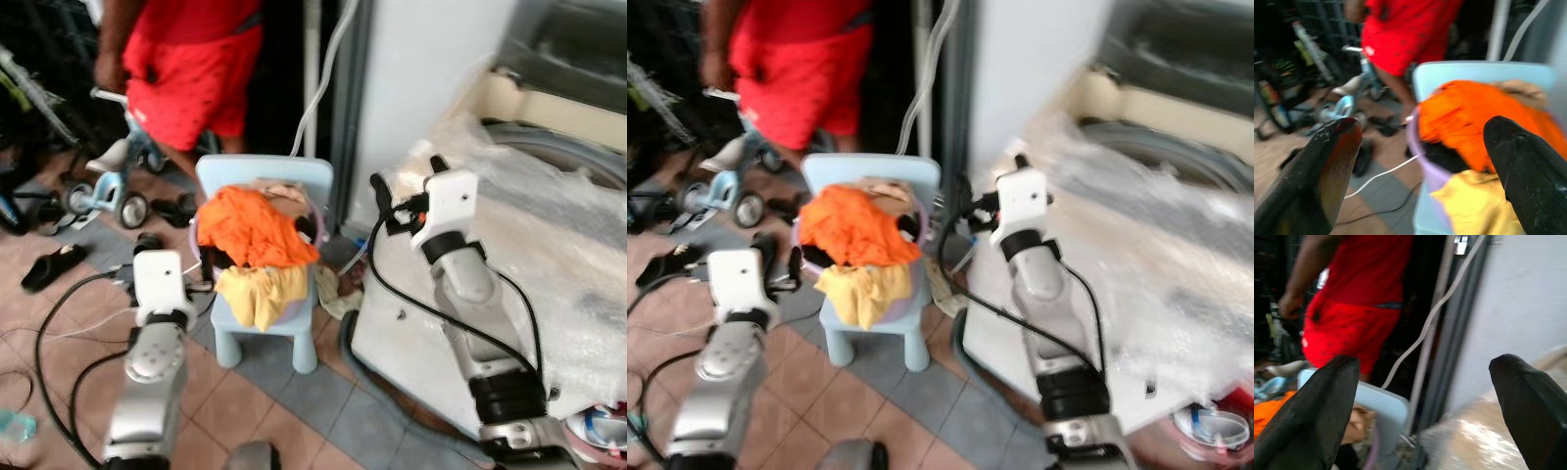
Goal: Clothes washing
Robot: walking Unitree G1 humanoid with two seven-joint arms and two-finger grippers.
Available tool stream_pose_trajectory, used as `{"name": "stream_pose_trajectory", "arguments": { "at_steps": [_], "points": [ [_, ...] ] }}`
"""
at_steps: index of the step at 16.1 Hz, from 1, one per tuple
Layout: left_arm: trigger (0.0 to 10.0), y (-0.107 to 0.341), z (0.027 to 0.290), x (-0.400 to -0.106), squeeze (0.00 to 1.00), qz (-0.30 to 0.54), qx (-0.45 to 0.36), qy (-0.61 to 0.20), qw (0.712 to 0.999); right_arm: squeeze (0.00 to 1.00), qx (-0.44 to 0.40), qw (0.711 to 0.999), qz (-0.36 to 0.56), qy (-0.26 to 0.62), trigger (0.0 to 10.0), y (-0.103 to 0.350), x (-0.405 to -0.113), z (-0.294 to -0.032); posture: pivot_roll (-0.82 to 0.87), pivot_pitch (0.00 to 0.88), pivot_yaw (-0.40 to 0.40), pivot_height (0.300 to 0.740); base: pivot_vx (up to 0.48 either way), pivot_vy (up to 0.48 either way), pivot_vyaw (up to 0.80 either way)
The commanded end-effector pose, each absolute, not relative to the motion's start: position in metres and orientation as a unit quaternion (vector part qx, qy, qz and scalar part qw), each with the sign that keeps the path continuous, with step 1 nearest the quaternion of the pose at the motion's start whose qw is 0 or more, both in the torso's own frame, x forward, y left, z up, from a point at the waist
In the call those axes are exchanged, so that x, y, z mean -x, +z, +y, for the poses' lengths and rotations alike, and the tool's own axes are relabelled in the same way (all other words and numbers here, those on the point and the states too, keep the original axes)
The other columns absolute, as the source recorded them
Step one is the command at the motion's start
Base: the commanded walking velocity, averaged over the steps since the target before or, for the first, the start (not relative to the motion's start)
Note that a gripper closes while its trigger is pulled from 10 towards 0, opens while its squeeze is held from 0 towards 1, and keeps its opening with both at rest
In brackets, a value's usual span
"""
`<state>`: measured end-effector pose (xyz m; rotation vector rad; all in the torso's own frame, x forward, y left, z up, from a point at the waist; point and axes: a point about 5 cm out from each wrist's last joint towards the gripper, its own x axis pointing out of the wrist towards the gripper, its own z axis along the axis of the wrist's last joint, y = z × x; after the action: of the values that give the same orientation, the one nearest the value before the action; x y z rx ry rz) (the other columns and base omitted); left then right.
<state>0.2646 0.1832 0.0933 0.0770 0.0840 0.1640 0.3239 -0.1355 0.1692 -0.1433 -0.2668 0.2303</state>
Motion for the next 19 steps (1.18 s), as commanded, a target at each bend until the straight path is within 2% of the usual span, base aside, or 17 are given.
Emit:
{"name": "stream_pose_trajectory", "arguments": {
  "at_steps": [1,9,14,15,16,17,19],
  "points": [
    [10.0,0.094,0.183,-0.264,0.00,0.040,-0.037,0.083,0.995,1.00,0.076,0.980,-0.137,0.119,10.0,0.174,-0.324,-0.136,-0.01,0.036,0.036,0.740,0.000,0.000,0.79],
    [10.0,0.094,0.182,-0.264,0.00,0.039,-0.030,0.079,0.996,1.00,0.074,0.982,-0.115,0.134,10.0,0.163,-0.322,-0.131,-0.01,0.034,0.030,0.740,0.000,0.000,0.76],
    [10.0,0.095,0.181,-0.263,0.00,0.037,-0.024,0.075,0.996,1.00,0.077,0.984,-0.086,0.133,10.0,0.147,-0.318,-0.132,-0.01,0.037,0.031,0.740,0.120,0.105,0.00],
    [10.0,0.095,0.181,-0.263,0.00,0.037,-0.024,0.074,0.996,0.76,0.078,0.985,-0.082,0.133,10.0,0.145,-0.318,-0.132,-0.01,0.037,0.031,0.740,0.334,0.345,0.00],
    [10.0,0.095,0.181,-0.263,0.00,0.037,-0.024,0.074,0.996,0.18,0.080,0.984,-0.081,0.134,10.0,0.145,-0.318,-0.131,-0.01,0.036,0.030,0.740,0.334,0.345,0.00],
    [10.0,0.095,0.181,-0.263,0.00,0.037,-0.023,0.073,0.996,0.00,0.083,0.984,-0.080,0.135,10.0,0.144,-0.319,-0.131,-0.01,0.036,0.030,0.740,0.349,0.330,0.00],
    [10.0,0.095,0.181,-0.263,0.00,0.037,-0.023,0.072,0.996,0.00,0.085,0.984,-0.079,0.136,10.0,0.144,-0.319,-0.130,-0.01,0.036,0.030,0.740,0.349,0.330,0.00]
  ]
}}
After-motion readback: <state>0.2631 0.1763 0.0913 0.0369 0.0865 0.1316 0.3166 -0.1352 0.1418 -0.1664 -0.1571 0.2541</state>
